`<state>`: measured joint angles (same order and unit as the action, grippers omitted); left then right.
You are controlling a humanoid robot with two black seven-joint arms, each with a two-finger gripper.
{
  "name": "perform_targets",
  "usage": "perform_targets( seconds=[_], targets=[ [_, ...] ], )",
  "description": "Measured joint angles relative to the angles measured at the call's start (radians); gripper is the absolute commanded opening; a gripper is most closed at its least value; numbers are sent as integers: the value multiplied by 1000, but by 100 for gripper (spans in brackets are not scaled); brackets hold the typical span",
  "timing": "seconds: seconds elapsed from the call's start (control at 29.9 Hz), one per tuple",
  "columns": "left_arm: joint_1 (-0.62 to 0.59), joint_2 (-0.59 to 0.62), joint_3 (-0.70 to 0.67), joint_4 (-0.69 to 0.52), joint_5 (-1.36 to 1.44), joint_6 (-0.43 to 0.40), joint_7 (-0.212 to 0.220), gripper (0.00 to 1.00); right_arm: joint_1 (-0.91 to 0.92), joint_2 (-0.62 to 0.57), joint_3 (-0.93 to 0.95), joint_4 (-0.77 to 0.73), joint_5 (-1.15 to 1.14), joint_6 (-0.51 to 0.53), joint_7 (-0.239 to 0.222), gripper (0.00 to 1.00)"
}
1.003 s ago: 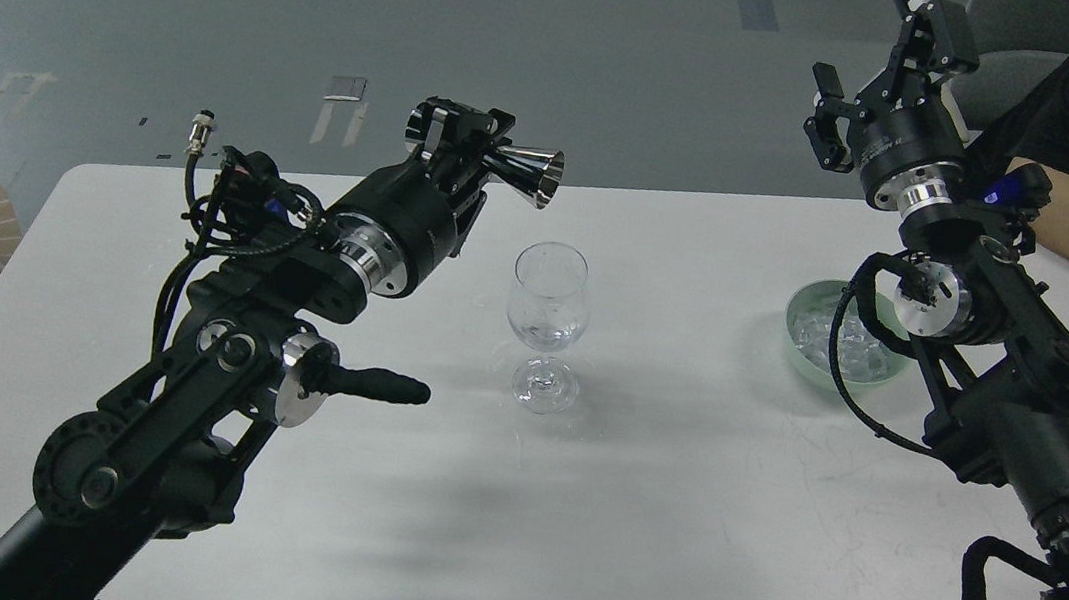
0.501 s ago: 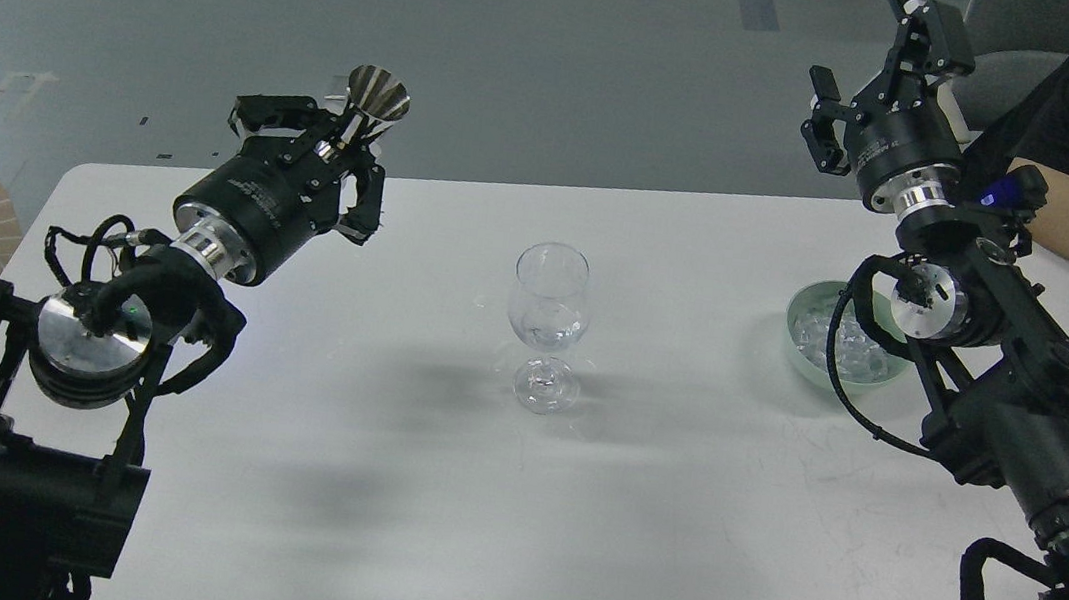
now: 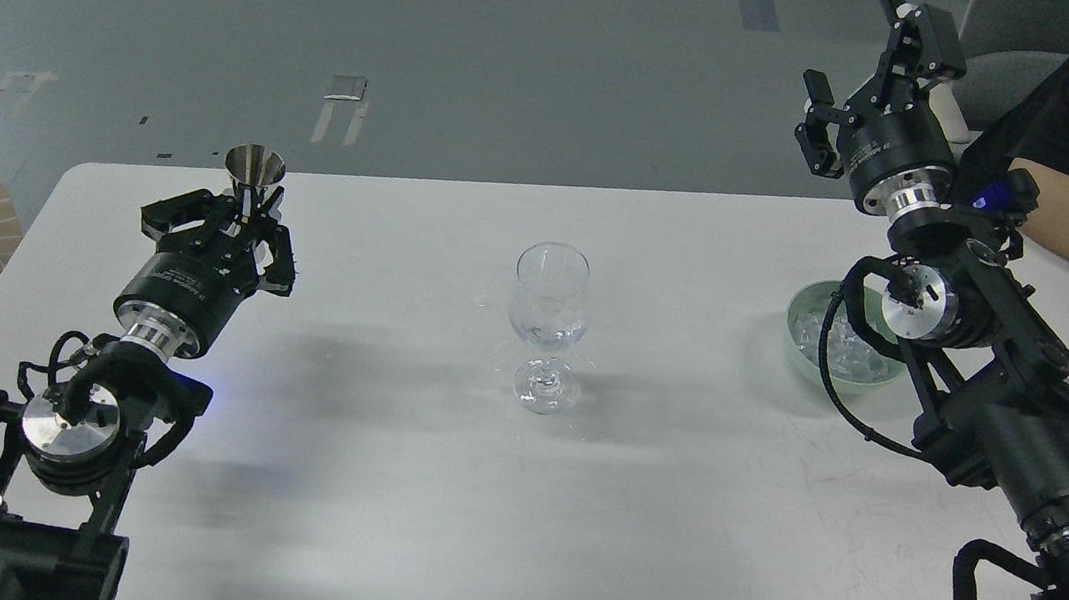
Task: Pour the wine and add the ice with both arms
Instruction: 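Turn the jigger upright and lower it back to the table, then release the jigger and withdraw the left gripper toward the robot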
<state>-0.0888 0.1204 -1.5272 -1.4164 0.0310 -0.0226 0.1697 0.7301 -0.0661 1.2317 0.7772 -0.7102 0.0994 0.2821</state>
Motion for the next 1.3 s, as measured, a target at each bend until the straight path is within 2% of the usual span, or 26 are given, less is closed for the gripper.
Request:
perform_targets(
  seconds=[0.64,1.07,1.24,1.3],
  targets=[
    [12,-1,-43,217,-36,-133,-33,14,-3,1,-1,-5,0,-3,-5,100],
    [13,-11,-58,238,-36,-138,-38,15,-2,3,0,-3,0,-12,-4,100],
    [14,-15,-63,251,-36,-138,-45,21,8,5,0,-4,0,-12,-5,100],
    [14,-16,-64,254,-36,-138,-47,27,10,4,0,-5,0,-12,-5,100]
  ],
)
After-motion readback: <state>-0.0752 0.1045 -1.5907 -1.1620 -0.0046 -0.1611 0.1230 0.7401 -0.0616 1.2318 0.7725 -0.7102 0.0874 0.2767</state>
